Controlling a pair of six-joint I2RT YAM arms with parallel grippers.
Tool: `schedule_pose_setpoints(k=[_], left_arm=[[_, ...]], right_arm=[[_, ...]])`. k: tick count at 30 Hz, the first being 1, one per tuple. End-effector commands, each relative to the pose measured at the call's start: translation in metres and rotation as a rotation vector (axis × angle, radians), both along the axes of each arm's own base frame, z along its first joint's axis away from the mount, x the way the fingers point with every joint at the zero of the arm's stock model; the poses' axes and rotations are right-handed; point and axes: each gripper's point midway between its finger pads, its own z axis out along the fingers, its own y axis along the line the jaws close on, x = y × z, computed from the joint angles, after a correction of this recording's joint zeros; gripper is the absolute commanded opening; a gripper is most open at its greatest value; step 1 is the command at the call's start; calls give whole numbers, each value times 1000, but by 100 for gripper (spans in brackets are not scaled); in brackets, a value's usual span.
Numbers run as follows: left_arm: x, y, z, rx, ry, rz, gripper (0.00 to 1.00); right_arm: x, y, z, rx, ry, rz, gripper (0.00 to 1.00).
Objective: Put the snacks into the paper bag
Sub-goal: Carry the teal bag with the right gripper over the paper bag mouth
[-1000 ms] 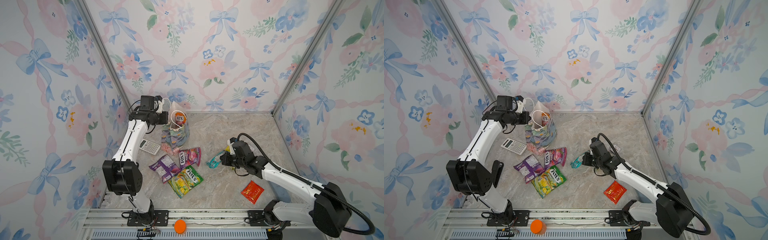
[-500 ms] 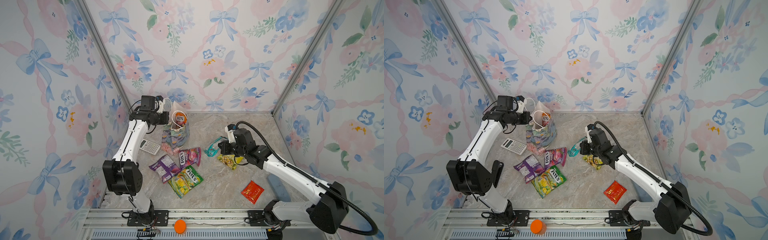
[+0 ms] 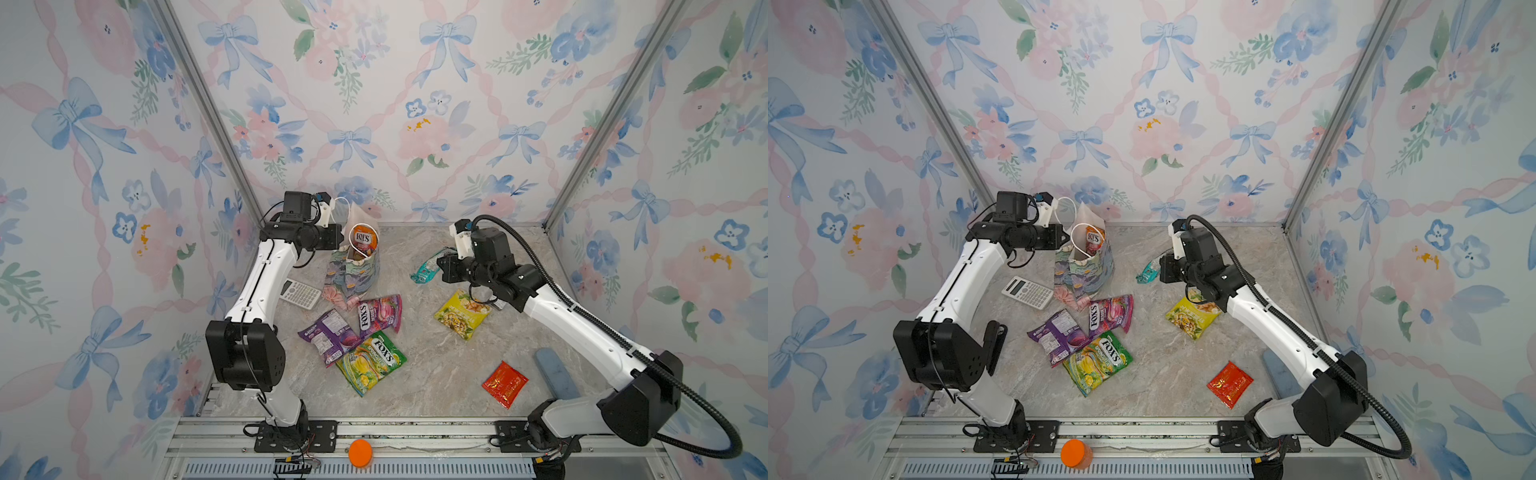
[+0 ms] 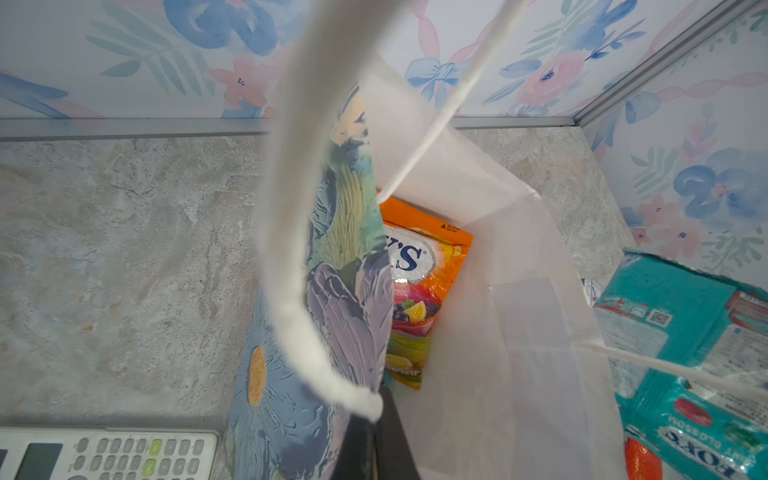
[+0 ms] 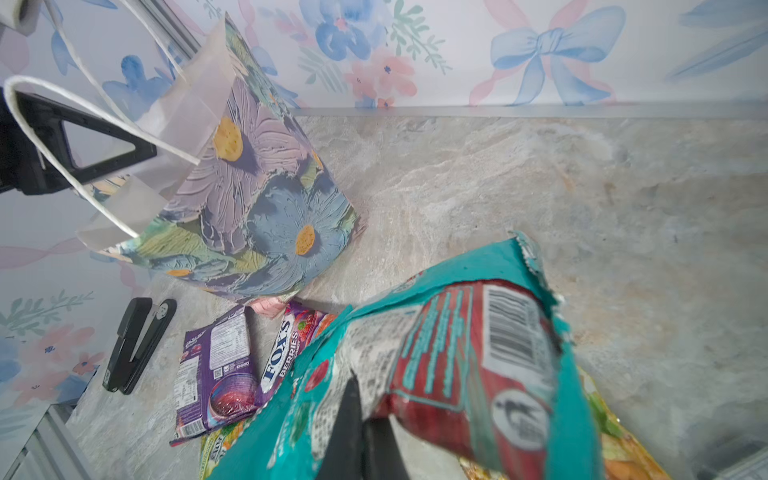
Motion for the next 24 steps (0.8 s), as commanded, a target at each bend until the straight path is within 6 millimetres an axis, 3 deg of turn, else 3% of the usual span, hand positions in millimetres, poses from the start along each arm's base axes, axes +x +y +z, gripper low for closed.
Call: schedule_pose_setpoints(k=[1,7,16,24], left_arm=[[-8,-13,4,-20,1,-56,0],[-10,-20,4,-15,-1,-78,0],[-14,-31,2,-22,0,-117,0],[-15,-33,3,-24,-3,-126,0]], right_arm=[[18,5,42,11,-114,24,0],[41,17,74,35,-172,42,0],[60,36,129,94,-280,77,0],[71,75,153,97,-325,166,0]])
